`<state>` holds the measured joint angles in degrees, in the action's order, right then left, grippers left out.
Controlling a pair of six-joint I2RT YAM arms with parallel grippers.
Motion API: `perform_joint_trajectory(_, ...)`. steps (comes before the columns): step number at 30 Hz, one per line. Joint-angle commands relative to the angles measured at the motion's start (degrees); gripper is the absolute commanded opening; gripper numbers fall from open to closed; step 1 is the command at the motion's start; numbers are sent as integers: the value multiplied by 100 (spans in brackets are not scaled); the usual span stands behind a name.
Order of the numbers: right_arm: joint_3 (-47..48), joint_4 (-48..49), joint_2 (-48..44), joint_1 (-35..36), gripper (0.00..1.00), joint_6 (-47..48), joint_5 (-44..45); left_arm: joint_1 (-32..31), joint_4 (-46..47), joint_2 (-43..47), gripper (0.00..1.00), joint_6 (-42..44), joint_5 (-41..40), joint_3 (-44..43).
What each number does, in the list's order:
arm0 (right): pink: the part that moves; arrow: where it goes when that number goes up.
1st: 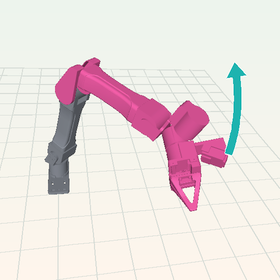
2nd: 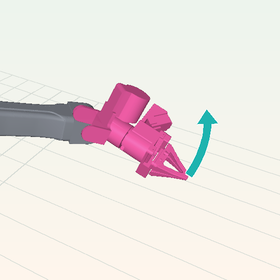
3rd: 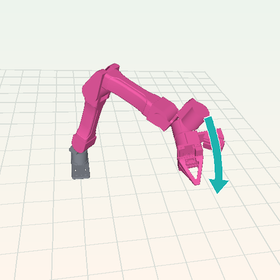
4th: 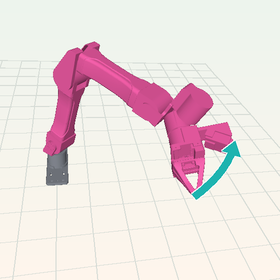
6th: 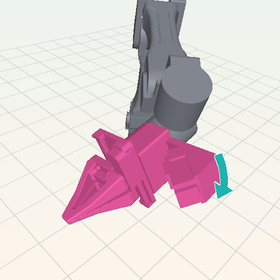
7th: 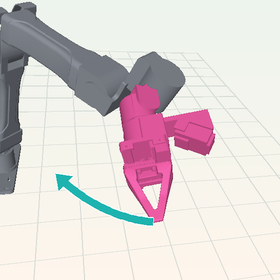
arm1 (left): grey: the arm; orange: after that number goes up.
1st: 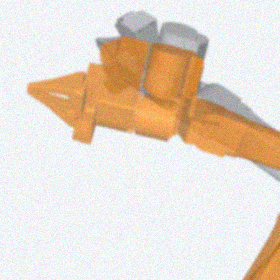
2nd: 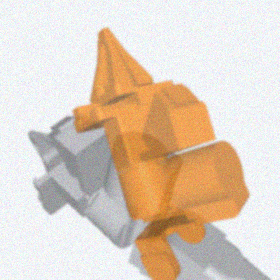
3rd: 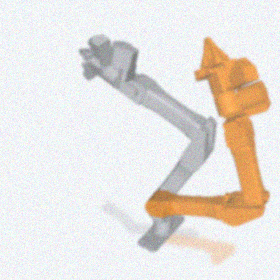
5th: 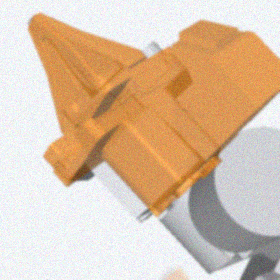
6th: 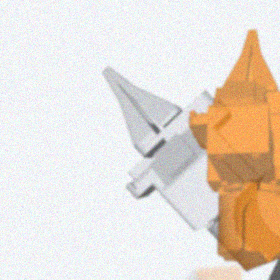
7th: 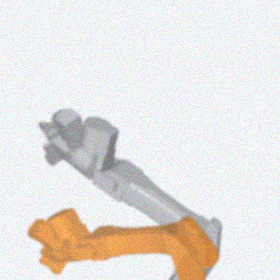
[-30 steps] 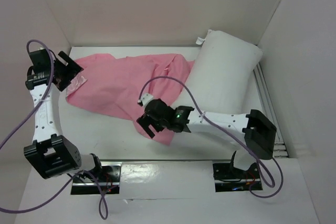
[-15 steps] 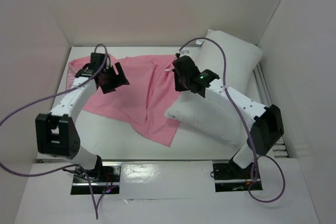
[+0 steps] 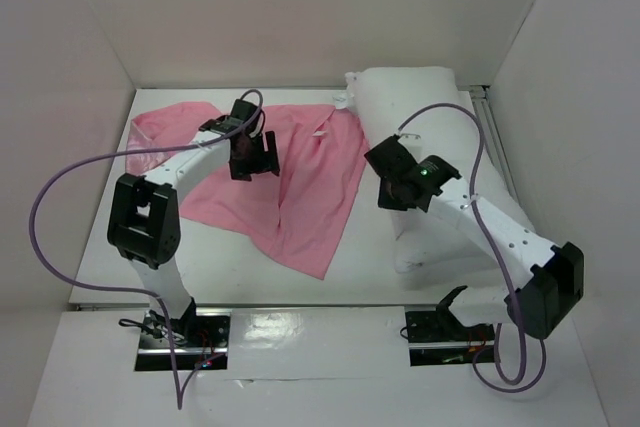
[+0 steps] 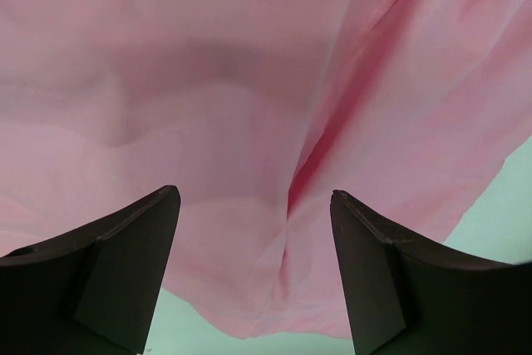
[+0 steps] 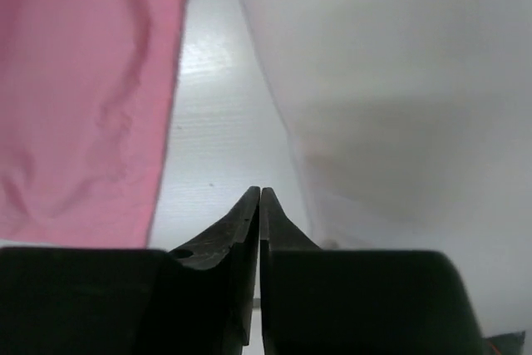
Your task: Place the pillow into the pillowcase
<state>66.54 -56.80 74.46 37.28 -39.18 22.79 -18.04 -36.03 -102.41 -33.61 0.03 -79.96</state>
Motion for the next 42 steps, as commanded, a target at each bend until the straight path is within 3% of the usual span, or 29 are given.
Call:
perform_joint_trajectory(1, 604, 194, 321, 113, 12, 119, 437, -321, -282, -69, 85, 275, -512, -458)
perform_joint_trajectory(2, 727, 334, 481, 113, 17, 251, 437, -384, -351, -129, 85, 328, -591, -511)
perform_joint_trajectory(3, 1024, 579, 656, 113, 32, 375, 437, -454, -352, -182, 85, 328, -697, -581)
perform_joint_trajectory(6, 1474, 924, 1429, 113, 64, 964, 541, -630, -466, -367, 85, 338, -926, -731)
perform_joint_trajectory(8, 1817, 1108, 1955, -52, 76, 1227, 482, -630, -466, -639, 85, 250, -1004, -819)
perform_joint_trajectory(11, 1880, 1390, 2231, -439, 76, 1360, -246, -630, -282, -1077, 85, 196, -883, -950)
perform_joint_trajectory(13, 1661, 1443, 2231, -581, 76, 1282, -442, -630, -282, -1342, 79, 135, -952, -1160)
perform_joint_trajectory(16, 915, 1443, 1732, -800, 75, 1124, -311, -429, -588, -1711, 52, 29, -1145, -1381)
perform_joint_trajectory(17, 478, 1443, 1382, -958, 75, 1045, -197, -306, -650, -1712, 31, 29, -1146, -1434)
perform_joint_trajectory(18, 282, 1356, 1196, -1046, 75, 1044, -196, -244, -651, -1712, 21, 29, -1146, -1434)
perform_joint_trajectory(21, -299, 1232, 573, -1353, 75, 1044, -56, -16, -800, -1493, 0, 29, -1207, -1434)
perform_joint_trajectory(25, -274, 1127, 342, -1363, 74, 1193, -388, 160, -871, -905, 0, 99, -1207, -1206)
perform_joint_trajectory(29, 472, 1188, 534, -741, 72, 1404, -442, 318, -871, -395, 0, 170, -1006, -1031)
perform_joint_trajectory(34, 1753, 1443, 1316, -91, 83, 1518, -644, 503, -923, 19, 0, 232, -435, -1240)
perform_joint_trajectory(38, 2827, 1251, 2280, -44, 90, 1694, 206, 618, -976, 151, 0, 284, 22, -1408)
perform_joint_trajectory(39, 3090, 998, 2501, -123, 94, 1694, 853, 670, -976, 212, 0, 284, 136, -1408)
perform_joint_trajectory(42, 4224, 426, 3477, -659, 95, 1641, 1744, 671, -976, 274, 0, 284, 252, -1408)
